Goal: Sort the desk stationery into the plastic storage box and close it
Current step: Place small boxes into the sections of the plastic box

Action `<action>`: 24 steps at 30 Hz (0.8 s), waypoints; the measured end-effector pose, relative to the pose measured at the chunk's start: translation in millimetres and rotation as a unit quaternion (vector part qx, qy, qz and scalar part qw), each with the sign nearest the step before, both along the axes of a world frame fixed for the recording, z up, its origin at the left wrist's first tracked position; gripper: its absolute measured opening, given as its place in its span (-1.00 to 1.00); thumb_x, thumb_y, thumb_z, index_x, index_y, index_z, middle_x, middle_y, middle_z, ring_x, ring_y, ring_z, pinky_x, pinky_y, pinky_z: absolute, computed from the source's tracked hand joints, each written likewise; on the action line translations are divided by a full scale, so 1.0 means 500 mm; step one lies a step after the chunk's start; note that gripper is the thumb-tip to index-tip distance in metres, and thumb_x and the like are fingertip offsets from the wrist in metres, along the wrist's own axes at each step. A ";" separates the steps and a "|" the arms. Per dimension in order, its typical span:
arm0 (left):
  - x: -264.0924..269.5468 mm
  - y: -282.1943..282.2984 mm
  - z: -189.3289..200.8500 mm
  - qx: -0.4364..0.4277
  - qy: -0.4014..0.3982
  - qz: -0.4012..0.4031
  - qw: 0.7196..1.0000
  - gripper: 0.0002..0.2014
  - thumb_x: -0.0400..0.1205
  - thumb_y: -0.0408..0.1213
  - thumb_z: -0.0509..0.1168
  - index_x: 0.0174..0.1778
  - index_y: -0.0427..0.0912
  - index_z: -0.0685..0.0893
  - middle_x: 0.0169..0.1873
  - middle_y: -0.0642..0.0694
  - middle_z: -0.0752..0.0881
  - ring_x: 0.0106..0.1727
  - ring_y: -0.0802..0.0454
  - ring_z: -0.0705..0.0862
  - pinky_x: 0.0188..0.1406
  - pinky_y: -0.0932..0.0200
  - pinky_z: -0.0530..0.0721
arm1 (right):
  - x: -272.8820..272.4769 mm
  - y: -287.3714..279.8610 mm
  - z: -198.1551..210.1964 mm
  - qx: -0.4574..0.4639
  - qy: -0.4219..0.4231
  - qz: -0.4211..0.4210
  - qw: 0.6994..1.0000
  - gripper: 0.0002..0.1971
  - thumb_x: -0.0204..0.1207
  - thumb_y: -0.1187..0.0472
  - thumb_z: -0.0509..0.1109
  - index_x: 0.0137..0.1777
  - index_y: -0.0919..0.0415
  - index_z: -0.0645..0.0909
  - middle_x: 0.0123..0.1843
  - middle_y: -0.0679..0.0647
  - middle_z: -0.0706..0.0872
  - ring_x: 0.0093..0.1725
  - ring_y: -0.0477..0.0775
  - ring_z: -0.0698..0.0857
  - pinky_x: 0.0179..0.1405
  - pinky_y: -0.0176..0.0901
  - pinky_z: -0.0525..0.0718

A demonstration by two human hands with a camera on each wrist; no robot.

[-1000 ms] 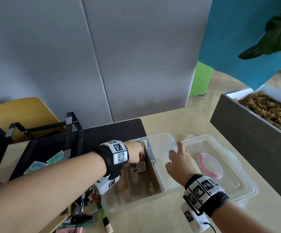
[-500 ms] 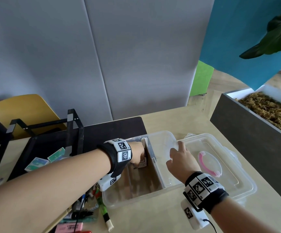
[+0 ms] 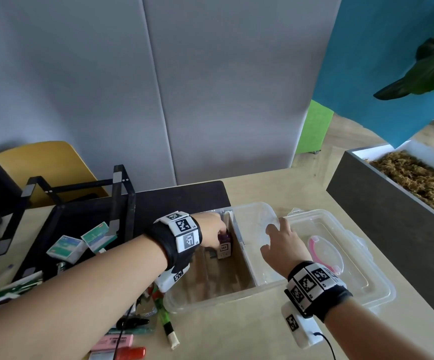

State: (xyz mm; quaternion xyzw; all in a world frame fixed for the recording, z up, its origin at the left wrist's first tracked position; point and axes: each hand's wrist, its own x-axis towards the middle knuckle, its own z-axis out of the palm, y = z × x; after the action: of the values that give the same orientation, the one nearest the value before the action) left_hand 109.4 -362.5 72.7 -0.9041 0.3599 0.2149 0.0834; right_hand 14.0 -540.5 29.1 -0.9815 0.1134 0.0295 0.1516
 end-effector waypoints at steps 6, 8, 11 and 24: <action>-0.028 0.062 0.029 -0.061 -0.031 0.071 0.995 -0.66 0.58 -0.06 0.29 0.23 -0.08 0.68 0.17 -0.11 0.60 0.18 -0.13 0.59 0.12 -0.01 0.62 | -0.001 0.004 0.005 -0.014 0.001 -0.009 1.000 -0.64 0.50 0.21 0.21 0.31 0.17 0.41 0.42 0.11 0.29 0.27 0.17 0.50 -0.06 -0.17 0.51; -0.046 0.084 0.032 -0.076 -0.047 0.092 0.992 -0.71 0.59 -0.10 0.27 0.18 -0.08 0.70 0.22 -0.12 0.58 0.25 -0.15 0.55 0.16 -0.03 0.57 | -0.003 0.006 0.008 -0.022 -0.009 -0.008 1.000 -0.60 0.49 0.20 0.22 0.34 0.17 0.40 0.46 0.10 0.28 0.37 0.14 0.43 0.11 -0.12 0.55; -0.075 0.121 0.027 -0.096 -0.086 0.117 0.985 -0.79 0.61 -0.24 0.21 0.04 -0.12 0.74 0.19 -0.15 0.56 0.24 -0.18 0.51 0.20 -0.05 0.52 | 0.000 0.016 0.018 -0.036 -0.053 -0.002 0.998 -0.57 0.47 0.18 0.26 0.36 0.17 0.45 0.54 0.14 0.26 0.53 0.15 0.27 0.50 -0.02 0.33; -0.120 0.421 -0.018 -0.200 -0.056 0.304 0.930 -0.84 0.56 -0.20 0.21 -0.27 -0.02 0.68 -0.06 0.01 0.61 0.01 0.03 0.63 0.14 0.01 0.61 | 0.020 0.283 0.099 0.111 -0.104 0.149 0.977 -0.80 0.56 0.17 0.25 0.06 0.18 0.67 0.10 0.07 0.65 0.09 0.06 0.60 0.12 -0.19 0.52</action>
State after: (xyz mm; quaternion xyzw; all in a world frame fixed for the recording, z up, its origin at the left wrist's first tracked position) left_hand 49.2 -152.3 63.6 -0.9787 0.0978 0.1023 -0.1487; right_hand 23.9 -399.2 78.5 -0.9622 -0.0544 -0.0376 0.2640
